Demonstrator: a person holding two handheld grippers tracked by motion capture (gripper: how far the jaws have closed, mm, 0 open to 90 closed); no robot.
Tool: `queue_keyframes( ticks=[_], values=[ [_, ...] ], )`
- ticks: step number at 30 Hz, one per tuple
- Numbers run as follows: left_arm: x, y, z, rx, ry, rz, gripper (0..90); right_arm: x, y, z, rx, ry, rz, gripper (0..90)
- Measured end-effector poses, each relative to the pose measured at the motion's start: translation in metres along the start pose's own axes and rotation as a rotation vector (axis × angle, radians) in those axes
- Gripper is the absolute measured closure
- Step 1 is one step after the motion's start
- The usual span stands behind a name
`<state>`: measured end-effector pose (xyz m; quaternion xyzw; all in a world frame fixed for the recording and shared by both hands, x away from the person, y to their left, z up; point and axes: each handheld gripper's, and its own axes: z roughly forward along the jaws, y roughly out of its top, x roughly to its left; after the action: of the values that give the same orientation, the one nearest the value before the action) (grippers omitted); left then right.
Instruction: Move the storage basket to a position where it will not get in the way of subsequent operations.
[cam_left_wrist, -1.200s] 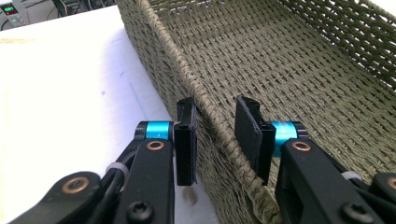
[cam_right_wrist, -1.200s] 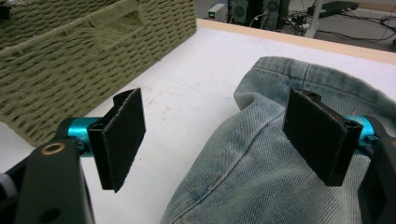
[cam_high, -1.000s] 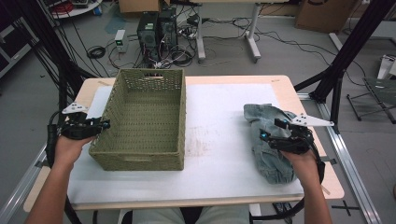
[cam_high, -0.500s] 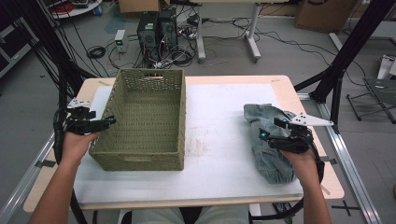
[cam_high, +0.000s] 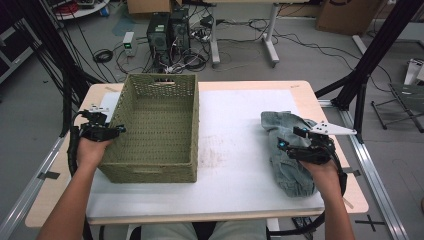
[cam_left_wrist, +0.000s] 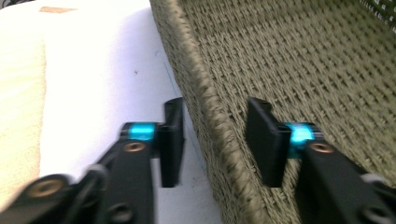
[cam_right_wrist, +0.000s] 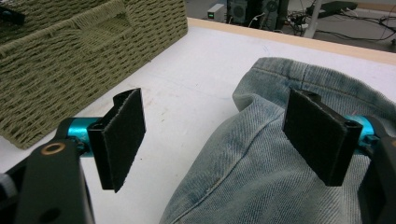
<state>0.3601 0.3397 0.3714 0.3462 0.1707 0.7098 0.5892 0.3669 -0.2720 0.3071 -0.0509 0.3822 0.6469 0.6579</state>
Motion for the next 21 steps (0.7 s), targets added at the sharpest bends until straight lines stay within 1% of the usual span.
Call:
queue_keyframes(
  ticks=[1,3,5,7,8,9,11,12,13,16,18,19,21],
  values=[
    [-0.0004,0.0004,0.0001,0.003,-0.005,0.01,65.0,-0.0001,-0.0001,0.0002,0.0,0.0,-0.002,21.6],
    [-0.0019,0.0018,0.0003,0.02,-0.002,0.033,69.4,-0.0005,-0.0004,0.0006,0.002,0.001,-0.002,21.6],
    [-0.0031,0.0031,0.0003,0.032,0.005,0.065,70.8,-0.0008,-0.0008,0.0008,0.001,0.001,0.0,21.6],
    [-0.0041,0.0039,0.0004,0.029,0.013,0.093,71.0,-0.0006,-0.0009,0.0009,-0.002,0.003,0.0,21.6],
    [-0.0045,0.004,0.0006,0.027,0.014,0.082,71.5,-0.0005,-0.0009,0.0009,-0.003,0.003,-0.001,21.6],
    [-0.0035,0.0039,0.0009,0.024,0.011,0.058,72.9,-0.0004,-0.0008,0.0007,-0.002,0.003,-0.002,21.6],
    [0.0004,0.0042,0.0007,0.023,-0.019,-0.009,73.3,-0.0001,-0.0007,0.0003,0.0,0.003,-0.001,21.6],
    [0.0015,0.0042,0.0008,0.022,-0.026,-0.023,73.6,0.0,-0.0008,0.0001,-0.001,0.004,-0.003,21.6],
    [0.0018,0.0042,0.0008,0.023,-0.03,-0.028,73.7,0.0001,-0.0008,0.0,-0.001,0.003,-0.003,21.6],
    [0.0019,0.0046,0.0006,0.022,-0.021,-0.042,76.0,-0.0004,-0.0009,-0.0001,-0.003,0.002,-0.001,21.6],
    [0.0023,0.005,0.0005,0.019,-0.017,-0.066,77.8,-0.0006,-0.0011,-0.0003,-0.002,0.003,-0.001,21.6],
    [0.0031,0.0054,0.0003,0.02,-0.011,-0.085,78.6,-0.0004,-0.0012,-0.0004,-0.003,0.003,0.001,21.6],
    [0.0038,0.0056,0.0,0.017,-0.005,-0.1,79.8,-0.0008,-0.0013,-0.001,-0.004,0.001,0.002,21.6]
  ],
)
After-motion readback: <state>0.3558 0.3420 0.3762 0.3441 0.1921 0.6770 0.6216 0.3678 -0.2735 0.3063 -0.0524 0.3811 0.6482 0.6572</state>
